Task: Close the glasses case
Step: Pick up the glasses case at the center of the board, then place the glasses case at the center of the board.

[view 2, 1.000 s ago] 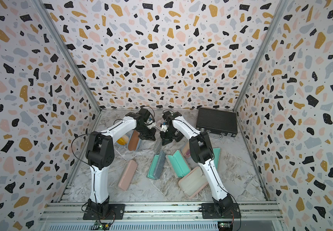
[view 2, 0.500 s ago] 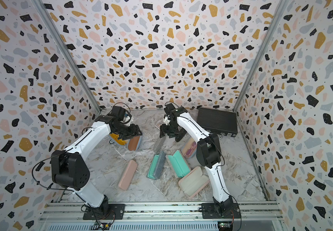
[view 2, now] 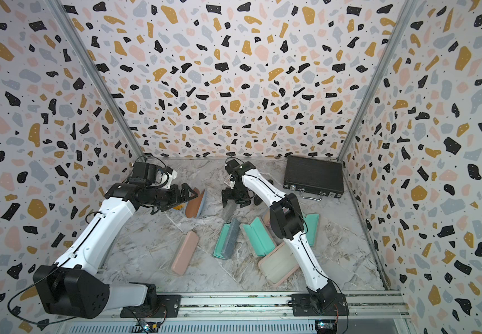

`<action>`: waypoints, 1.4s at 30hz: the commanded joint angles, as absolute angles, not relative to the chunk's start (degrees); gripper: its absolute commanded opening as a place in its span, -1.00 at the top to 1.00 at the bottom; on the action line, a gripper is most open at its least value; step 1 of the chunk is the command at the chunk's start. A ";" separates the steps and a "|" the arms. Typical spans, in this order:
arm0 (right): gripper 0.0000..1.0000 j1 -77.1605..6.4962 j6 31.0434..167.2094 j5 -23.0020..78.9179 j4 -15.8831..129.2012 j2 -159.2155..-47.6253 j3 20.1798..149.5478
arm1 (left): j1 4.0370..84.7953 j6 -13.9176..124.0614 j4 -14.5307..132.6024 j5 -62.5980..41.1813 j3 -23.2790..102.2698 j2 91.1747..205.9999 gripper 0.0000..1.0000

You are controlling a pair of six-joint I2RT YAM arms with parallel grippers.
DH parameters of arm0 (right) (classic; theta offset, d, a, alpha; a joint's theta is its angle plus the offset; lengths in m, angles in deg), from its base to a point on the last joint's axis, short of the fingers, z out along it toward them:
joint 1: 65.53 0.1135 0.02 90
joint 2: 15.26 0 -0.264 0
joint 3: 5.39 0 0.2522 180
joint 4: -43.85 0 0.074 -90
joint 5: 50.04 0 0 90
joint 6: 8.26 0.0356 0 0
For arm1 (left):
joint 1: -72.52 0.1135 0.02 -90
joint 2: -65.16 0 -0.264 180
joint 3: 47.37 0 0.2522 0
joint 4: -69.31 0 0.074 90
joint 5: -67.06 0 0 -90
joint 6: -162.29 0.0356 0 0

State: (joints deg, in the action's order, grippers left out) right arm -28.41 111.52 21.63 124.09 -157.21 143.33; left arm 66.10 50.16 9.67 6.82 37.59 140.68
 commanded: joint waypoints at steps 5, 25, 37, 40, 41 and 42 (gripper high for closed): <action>-0.61 -28.62 113.95 22.54 125.96 -159.37 146.96 | 66.80 48.96 14.80 11.32 33.79 135.98 -1.00; 0.49 -36.09 113.21 28.77 126.01 -155.36 146.71 | 67.31 47.41 16.00 11.09 33.24 138.79 -1.00; 0.42 -42.00 113.12 28.54 125.74 -159.01 150.59 | 67.31 47.31 15.75 9.79 34.03 141.70 -1.00; 0.30 -42.48 112.99 27.95 125.47 -159.98 151.52 | 67.24 47.39 15.37 9.04 34.89 143.08 -1.00; 0.25 -42.51 112.86 27.83 125.46 -160.18 151.75 | 67.29 47.35 15.20 8.74 35.11 143.56 -1.00; 0.17 -42.64 112.72 27.83 125.52 -160.33 151.88 | 67.24 47.40 14.97 8.40 35.52 144.28 -1.00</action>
